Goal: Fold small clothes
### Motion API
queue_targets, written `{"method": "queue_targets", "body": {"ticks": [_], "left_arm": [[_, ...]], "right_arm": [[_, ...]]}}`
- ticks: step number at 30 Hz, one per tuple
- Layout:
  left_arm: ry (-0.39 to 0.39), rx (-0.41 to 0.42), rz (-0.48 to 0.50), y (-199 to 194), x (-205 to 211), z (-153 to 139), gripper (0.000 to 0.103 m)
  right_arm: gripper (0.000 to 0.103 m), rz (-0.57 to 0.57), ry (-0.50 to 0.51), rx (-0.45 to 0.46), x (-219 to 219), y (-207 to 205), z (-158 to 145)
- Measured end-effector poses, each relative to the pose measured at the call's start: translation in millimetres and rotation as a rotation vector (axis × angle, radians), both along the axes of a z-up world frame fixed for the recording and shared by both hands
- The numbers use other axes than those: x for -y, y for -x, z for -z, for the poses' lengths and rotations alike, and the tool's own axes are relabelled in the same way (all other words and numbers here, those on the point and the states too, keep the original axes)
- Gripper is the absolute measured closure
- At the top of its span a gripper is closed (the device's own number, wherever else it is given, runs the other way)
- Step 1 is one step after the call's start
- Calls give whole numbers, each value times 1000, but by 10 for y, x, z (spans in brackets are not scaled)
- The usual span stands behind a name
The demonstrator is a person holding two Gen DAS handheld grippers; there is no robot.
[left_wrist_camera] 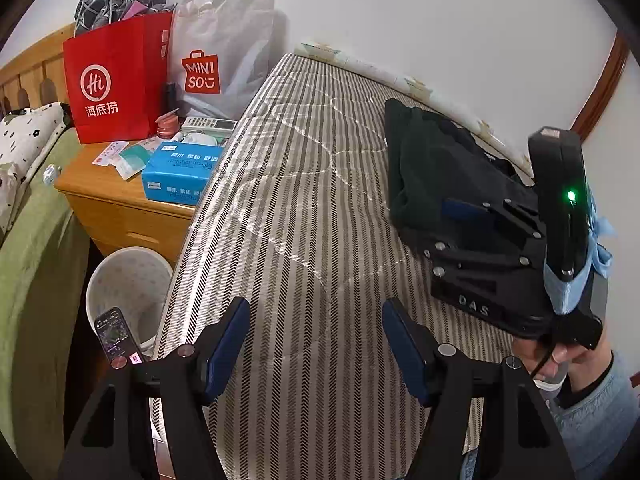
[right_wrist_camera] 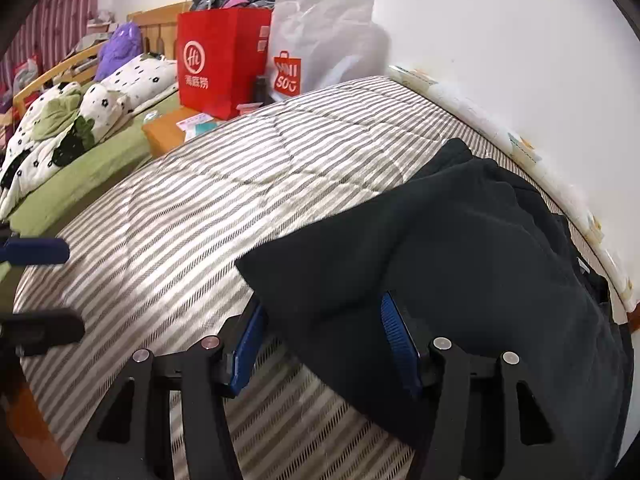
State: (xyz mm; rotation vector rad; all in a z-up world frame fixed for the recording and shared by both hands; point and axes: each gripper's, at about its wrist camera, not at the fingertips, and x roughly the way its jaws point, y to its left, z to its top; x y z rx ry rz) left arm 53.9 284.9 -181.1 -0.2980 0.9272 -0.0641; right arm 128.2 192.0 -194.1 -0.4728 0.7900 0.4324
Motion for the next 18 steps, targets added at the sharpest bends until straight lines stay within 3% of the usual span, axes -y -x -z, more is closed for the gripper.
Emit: {"method": "queue_targets", "body": {"ticks": [2,3,4,8,12,15,18], "left_arm": [[11,3,-5,-23,-7,-4,37],[19,4,-4,-42,4,-8,37],[26,2,1,-69,31,-12,37],[6,-1,39,-175,242,-49,37],[6,27,85,-273,541,-118,37],[60,27,109,-378,804,-148,37],[109,38,154,-443,1080,-181,37]], "right_arm": [[65,5,23,41,31,-23,-5],[81,17,45,70,38,-19,-10],[84,18,41,78,68,-34,-24],[90,34,-117,85,359,-42,-319],[91,124,-166,239,830,114,-797],[92,214,-270,288,1459,197,-1158],[92,301,-352,320,2094,259,-1335]]}}
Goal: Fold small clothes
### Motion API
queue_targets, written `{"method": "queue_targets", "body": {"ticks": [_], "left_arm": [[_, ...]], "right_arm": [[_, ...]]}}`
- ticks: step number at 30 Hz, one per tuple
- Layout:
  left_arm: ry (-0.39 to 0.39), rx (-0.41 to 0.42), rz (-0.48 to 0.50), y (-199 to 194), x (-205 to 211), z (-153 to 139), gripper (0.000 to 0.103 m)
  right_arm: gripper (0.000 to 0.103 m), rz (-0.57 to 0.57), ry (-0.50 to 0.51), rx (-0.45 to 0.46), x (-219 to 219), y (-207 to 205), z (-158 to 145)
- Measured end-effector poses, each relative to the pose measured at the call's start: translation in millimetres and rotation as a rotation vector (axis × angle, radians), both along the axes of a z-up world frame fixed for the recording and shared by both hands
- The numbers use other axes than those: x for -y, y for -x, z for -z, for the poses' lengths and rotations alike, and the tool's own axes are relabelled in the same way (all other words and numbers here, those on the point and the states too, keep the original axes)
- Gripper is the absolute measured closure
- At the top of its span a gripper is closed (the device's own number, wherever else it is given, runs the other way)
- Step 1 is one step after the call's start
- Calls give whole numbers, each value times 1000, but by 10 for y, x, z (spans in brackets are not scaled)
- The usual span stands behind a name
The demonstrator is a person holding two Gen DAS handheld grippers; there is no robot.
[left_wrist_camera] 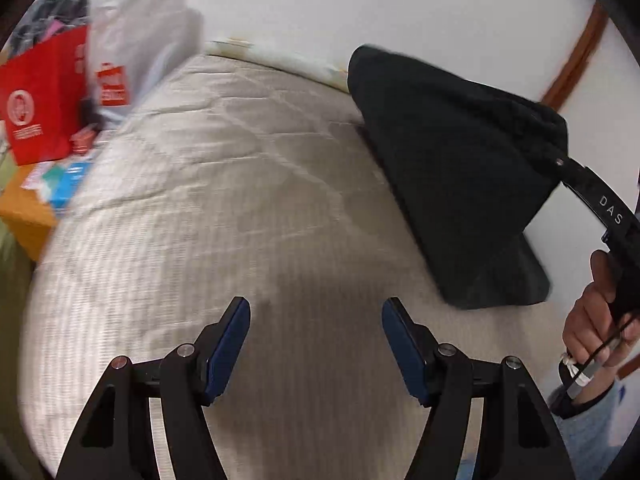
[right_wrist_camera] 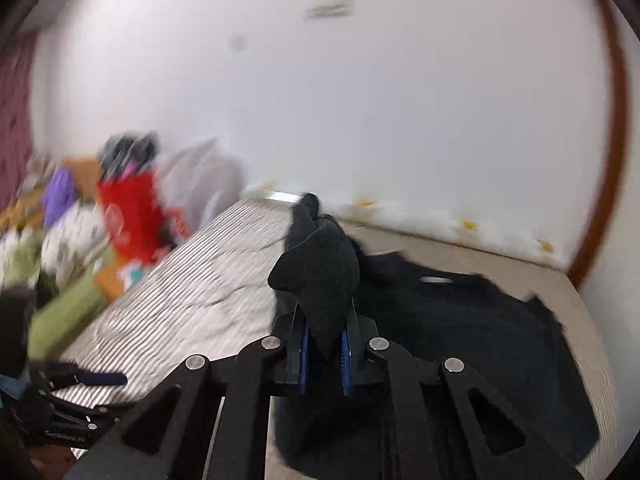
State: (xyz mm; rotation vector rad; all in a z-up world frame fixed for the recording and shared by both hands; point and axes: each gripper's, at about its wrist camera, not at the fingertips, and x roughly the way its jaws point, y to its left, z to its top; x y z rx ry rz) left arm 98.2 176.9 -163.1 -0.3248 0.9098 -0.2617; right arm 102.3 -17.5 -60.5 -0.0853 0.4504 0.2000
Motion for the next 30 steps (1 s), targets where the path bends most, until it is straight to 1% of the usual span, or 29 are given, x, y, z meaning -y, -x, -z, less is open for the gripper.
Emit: {"method": "queue_targets", "body": {"ticks": [3,5,8,9,10,11,12,13,14,15,16,18,19,20,21,22,27,30], "left_arm": [[16,13,44,-55,321,-29,37],[21,16,77,-81,522,-35,37],[-2,15,131,-122,831,-35,37],[-16,18,149,-129,939,-37,37],[-25,23,163,-132,1022,-40,37],[-32,29,180,-122,1107,-51,37],[-37,36,198,-122,1194,-58,37],[-41,43,215,-122,1278,-66,36],[-45,48,232,-122,1349,-81,36],[-46,52,245,-126,1405,-89,36],[-51,58,260,-122,1477,-94,35],[-73,70,285,-110,1606,-99,34],[-87,76,294,-107,1662,-97,34],[-99,79,298,-104,1697,-94,34],[-116,80,301,-104,1736,-84,34],[-127,80,303,-118,1776,-80,34],[-129,66,312,-140,1862,-48,34],[-140,59,314,-154,1901,-34,34]], "right_arm": [[92,109,-96,27,727,113,-10],[92,186,-172,9,1225,155,113],[92,307,-235,-61,1835,216,449],[92,332,-240,-78,1943,222,527],[91,368,-246,-114,2096,225,658],[91,386,-259,-141,2218,238,735],[90,391,-294,-168,2330,248,832],[88,369,-353,-190,2438,277,912],[87,360,-383,-198,2494,313,948],[83,364,-386,-194,2534,361,958],[79,368,-372,-186,2549,401,947],[75,364,-352,-168,2559,463,909],[68,349,-353,-162,2547,487,884],[63,338,-357,-157,2534,486,876],[54,332,-363,-152,2545,493,870],[51,332,-367,-151,2544,509,874],[50,347,-411,-197,2556,259,991],[51,372,-415,-222,2545,106,1073]]}}
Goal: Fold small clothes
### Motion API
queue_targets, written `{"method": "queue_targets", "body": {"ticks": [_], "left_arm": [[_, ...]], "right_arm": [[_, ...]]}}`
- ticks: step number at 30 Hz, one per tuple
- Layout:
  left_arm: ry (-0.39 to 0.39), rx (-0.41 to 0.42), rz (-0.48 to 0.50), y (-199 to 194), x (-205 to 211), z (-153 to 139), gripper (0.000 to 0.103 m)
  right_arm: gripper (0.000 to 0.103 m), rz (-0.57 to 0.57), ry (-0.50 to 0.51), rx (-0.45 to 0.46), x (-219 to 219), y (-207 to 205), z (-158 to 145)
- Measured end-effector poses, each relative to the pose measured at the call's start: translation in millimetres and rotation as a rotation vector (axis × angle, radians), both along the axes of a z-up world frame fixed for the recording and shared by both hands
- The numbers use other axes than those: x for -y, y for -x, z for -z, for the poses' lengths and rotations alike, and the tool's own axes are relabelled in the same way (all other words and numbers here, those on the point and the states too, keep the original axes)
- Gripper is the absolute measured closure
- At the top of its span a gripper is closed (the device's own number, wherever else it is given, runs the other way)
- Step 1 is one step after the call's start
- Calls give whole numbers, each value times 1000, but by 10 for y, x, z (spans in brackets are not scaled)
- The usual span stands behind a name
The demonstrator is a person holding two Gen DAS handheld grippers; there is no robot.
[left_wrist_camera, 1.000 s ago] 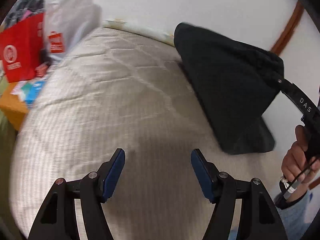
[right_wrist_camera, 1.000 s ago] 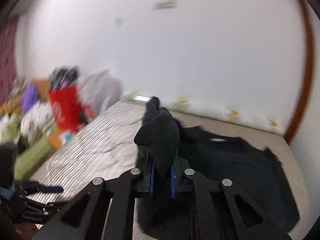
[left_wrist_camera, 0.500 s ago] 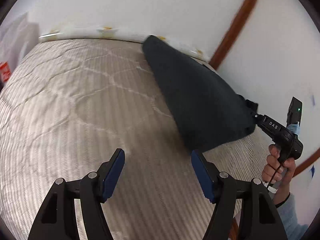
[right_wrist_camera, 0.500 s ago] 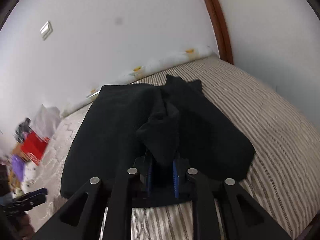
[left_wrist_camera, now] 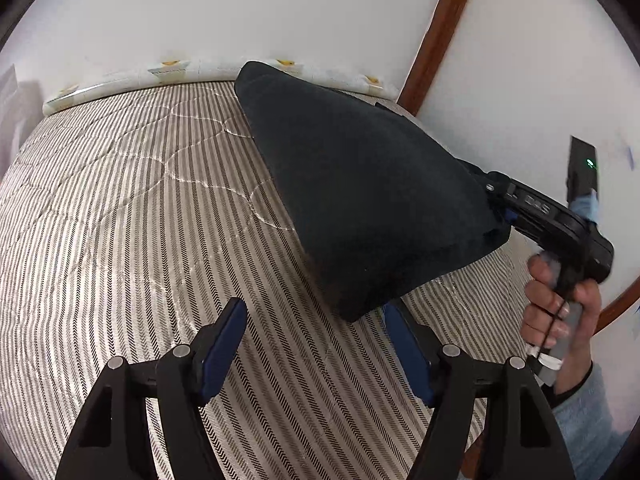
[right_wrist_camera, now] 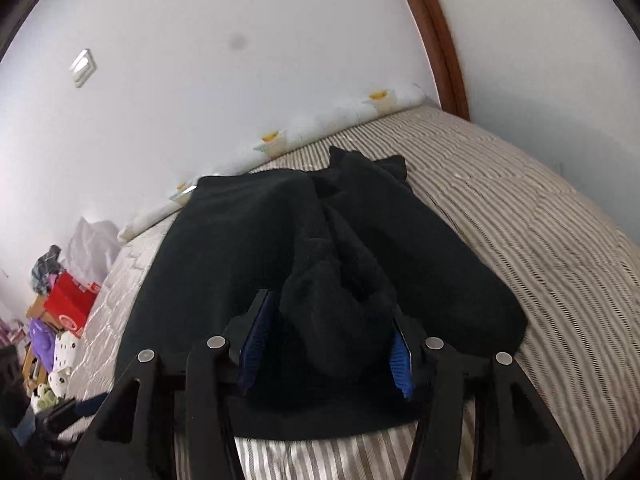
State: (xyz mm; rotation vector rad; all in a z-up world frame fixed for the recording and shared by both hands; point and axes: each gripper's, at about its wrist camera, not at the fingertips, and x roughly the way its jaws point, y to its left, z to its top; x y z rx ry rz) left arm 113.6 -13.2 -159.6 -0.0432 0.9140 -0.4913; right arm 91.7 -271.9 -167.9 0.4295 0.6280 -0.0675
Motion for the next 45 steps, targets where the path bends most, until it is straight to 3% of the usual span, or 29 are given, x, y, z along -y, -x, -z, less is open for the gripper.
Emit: {"method": "queue_targets", "body": {"ticks": [3,6,10,14,18,22,28,32,34,37,40,42,45], "left_arm": [[-6,-2,8,-63,38,19,34],[-19,6,24,-61,106,24,33],[-15,-14,56,-94,242,74,32],[-30,-23,89,-214,478,155,32],[-86,13,67,-297,630,190,32],[-90,36,84,-281,680,174,32],[-109,64,104,-262,821,192,32],[-139,78,89,-264,892,201,32],[-133,88,90,-257,885,181,33],[-131,102,99,-229,841,144,41],[-128,109,80,-242,848,131,49],[-136,117,51,-287,848,128,66],[-110,113,25,-356,828,88,76]], "right_arm": [[55,13,-25,-15,-8,-125,77],[70,38,-16,-17,-19,-188,101],[82,34,-6,-16,-24,-229,72],[86,13,29,-1,-17,-223,-35],[88,-1,41,119,131,10,-301],[89,80,53,256,377,337,-401],[87,112,-3,86,693,220,87],[81,118,22,42,637,281,115],[66,131,77,34,578,337,70],[50,156,165,11,510,426,48],[50,138,165,-7,498,464,128],[50,136,145,-16,512,448,176],[52,132,113,-28,546,370,226]]}}
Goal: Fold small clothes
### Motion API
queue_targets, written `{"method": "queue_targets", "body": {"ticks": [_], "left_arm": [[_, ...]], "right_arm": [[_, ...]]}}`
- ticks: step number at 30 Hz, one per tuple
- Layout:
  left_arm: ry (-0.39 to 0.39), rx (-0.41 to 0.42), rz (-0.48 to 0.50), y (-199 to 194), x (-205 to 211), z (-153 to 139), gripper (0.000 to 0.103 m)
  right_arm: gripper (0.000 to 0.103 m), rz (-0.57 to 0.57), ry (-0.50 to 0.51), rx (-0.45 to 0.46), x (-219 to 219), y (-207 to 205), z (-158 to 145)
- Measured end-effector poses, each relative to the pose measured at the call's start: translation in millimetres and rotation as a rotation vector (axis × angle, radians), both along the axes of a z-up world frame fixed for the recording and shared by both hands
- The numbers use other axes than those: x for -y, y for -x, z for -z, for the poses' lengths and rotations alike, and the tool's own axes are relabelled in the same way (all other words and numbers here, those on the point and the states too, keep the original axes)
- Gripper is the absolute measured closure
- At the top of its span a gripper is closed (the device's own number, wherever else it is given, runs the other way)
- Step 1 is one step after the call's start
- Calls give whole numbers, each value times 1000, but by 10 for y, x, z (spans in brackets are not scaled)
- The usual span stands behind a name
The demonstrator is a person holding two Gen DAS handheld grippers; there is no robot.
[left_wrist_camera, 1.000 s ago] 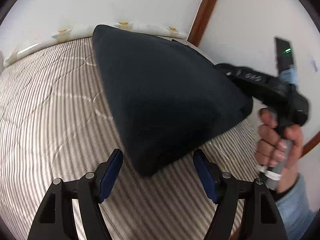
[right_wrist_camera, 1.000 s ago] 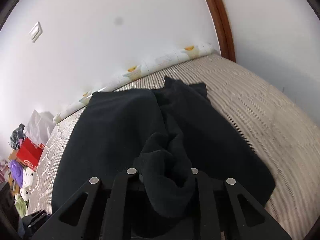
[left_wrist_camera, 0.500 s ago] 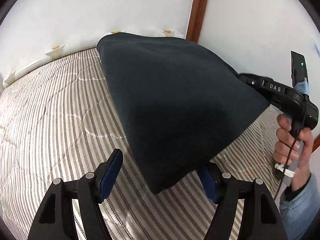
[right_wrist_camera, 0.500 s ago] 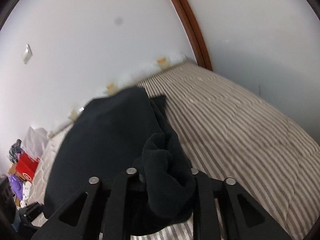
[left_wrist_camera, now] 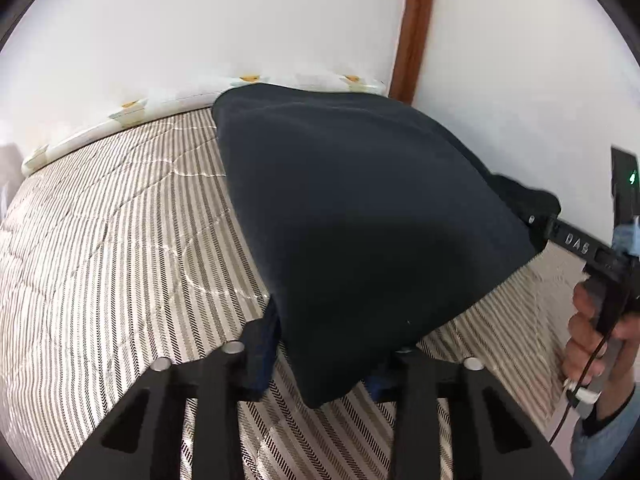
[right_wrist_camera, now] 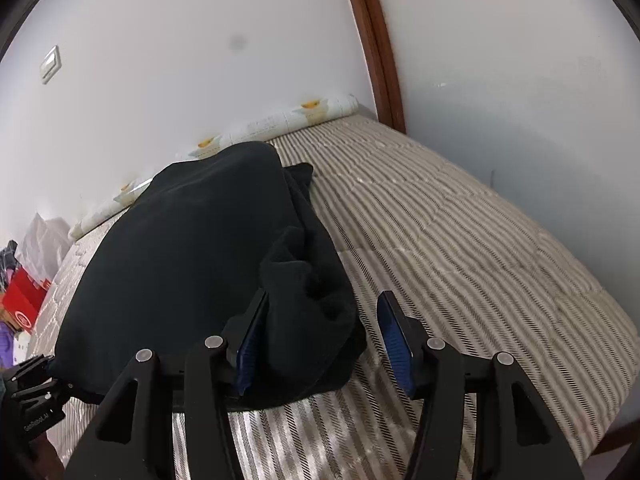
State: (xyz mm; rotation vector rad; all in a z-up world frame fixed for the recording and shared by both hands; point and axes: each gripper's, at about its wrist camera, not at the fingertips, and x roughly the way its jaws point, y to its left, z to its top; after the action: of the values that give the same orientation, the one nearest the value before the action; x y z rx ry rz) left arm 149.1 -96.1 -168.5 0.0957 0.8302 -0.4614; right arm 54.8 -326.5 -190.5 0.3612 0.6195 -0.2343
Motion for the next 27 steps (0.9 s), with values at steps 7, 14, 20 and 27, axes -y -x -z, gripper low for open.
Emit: {"method": "queue_targets", "body": {"ticks": [7,14,20,27], "left_arm": [[55,26,-55,9,-162,-159,83],[83,26,-139,-108,-612,-252,84],[77,23,-230,-200,-1283,-239,84],[74,-49,-271,-219,-1832,-60,84]], "right_arm": [[81,-36,18,7,-182,-235,-54],[82,-94,-37,3,-498,-564,-79],[82,-202,-44,-4,-1136,-957,-108],[82,-290,19,5,-1741,-1099,-109]]}}
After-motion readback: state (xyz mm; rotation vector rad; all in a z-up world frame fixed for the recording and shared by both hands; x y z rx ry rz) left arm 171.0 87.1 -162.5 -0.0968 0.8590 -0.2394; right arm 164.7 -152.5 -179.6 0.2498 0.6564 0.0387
